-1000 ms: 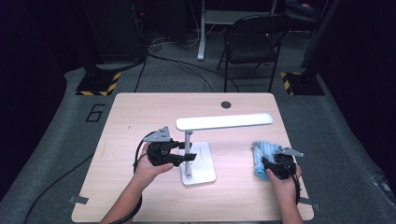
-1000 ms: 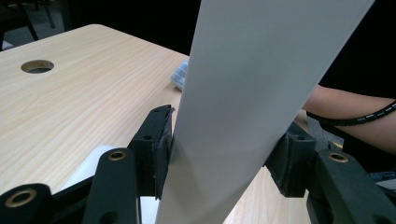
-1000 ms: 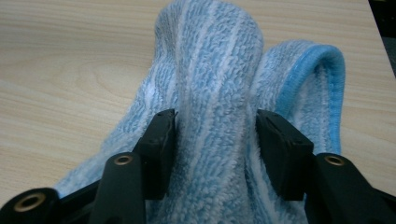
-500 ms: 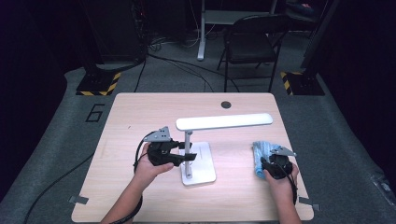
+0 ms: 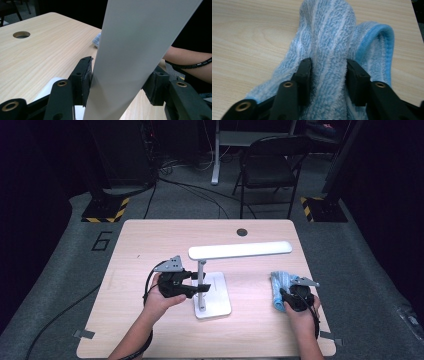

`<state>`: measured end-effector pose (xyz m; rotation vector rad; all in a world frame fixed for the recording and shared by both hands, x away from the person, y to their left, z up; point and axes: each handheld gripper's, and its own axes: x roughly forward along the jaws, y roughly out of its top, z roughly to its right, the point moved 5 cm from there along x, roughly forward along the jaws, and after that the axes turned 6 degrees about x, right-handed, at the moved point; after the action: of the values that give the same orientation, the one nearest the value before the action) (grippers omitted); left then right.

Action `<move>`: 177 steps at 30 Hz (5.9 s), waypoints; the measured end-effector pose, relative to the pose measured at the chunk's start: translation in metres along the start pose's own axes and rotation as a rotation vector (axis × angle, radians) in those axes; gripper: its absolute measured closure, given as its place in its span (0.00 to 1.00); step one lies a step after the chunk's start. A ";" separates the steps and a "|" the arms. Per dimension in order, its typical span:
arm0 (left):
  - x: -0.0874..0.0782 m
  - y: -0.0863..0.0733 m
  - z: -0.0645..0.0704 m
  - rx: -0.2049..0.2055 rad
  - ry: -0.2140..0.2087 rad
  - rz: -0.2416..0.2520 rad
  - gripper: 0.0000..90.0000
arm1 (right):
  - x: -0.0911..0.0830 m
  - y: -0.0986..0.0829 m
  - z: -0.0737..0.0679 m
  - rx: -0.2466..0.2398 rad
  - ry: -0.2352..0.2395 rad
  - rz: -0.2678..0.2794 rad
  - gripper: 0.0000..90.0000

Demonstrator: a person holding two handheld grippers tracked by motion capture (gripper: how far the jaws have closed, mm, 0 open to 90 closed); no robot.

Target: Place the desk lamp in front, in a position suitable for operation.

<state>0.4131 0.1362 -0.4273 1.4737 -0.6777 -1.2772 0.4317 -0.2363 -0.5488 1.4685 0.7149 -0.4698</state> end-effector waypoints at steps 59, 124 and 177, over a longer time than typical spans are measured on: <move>0.017 0.010 0.022 0.024 -0.042 -0.021 0.49 | -0.024 -0.006 -0.170 -0.266 0.369 0.026 0.56; 0.011 0.016 0.029 0.095 -0.050 -0.005 0.55 | -0.008 -0.004 -0.185 -0.352 0.353 0.017 0.71; 0.010 0.013 0.029 0.079 -0.058 0.006 0.55 | 0.020 0.021 -0.178 -0.287 0.354 0.005 0.73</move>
<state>0.3914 0.1139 -0.4157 1.5026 -0.7777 -1.3057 0.4337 -0.0562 -0.5401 1.2918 1.0134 -0.0936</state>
